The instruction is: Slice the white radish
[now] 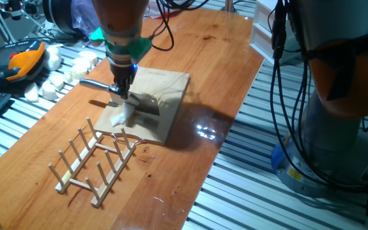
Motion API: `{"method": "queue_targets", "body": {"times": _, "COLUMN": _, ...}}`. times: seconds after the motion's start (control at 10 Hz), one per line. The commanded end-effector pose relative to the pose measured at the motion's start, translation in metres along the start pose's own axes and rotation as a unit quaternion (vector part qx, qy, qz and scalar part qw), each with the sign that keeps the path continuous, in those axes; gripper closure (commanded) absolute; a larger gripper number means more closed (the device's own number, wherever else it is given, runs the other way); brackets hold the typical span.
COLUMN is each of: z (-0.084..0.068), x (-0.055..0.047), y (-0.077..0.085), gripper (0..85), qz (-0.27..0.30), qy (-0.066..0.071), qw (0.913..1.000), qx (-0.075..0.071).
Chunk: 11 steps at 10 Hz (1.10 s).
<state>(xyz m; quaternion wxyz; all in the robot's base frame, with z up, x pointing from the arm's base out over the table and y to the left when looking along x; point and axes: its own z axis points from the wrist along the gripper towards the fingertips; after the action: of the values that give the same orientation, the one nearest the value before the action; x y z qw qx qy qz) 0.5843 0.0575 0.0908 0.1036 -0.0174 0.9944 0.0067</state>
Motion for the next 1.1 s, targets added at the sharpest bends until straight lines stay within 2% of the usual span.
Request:
{"method": "queue_targets", "body": {"times": 0.0, "z": 0.0, "x": 0.0, "y": 0.0, "gripper": 85.0, "qz": 0.0, "qy": -0.002, "qw": 1.0, "qx": 0.0}}
{"method": "queue_targets", "body": {"times": 0.4, "z": 0.009, "x": 0.0, "y": 0.002, "gripper": 85.0, "qz": 0.007, "qy": -0.017, "qw": 0.9998, "qx": 0.0}}
{"method": "queue_targets", "body": {"times": 0.5, "z": 0.004, "x": -0.004, "y": 0.001, "gripper": 85.0, "qz": 0.004, "qy": -0.011, "qw": 0.9999, "qx": 0.004}}
{"method": "queue_targets", "body": {"times": 0.7, "z": -0.019, "x": -0.01, "y": 0.0, "gripper": 85.0, "qz": 0.001, "qy": 0.008, "qw": 0.9999, "qx": 0.011}}
{"method": "queue_targets", "body": {"times": 0.8, "z": -0.026, "x": -0.013, "y": 0.0, "gripper": 85.0, "qz": 0.002, "qy": 0.013, "qw": 0.9999, "qx": 0.011}}
{"method": "queue_targets", "body": {"times": 1.0, "z": -0.03, "x": -0.016, "y": -0.005, "gripper": 85.0, "qz": -0.001, "qy": 0.014, "qw": 0.9998, "qx": 0.013}}
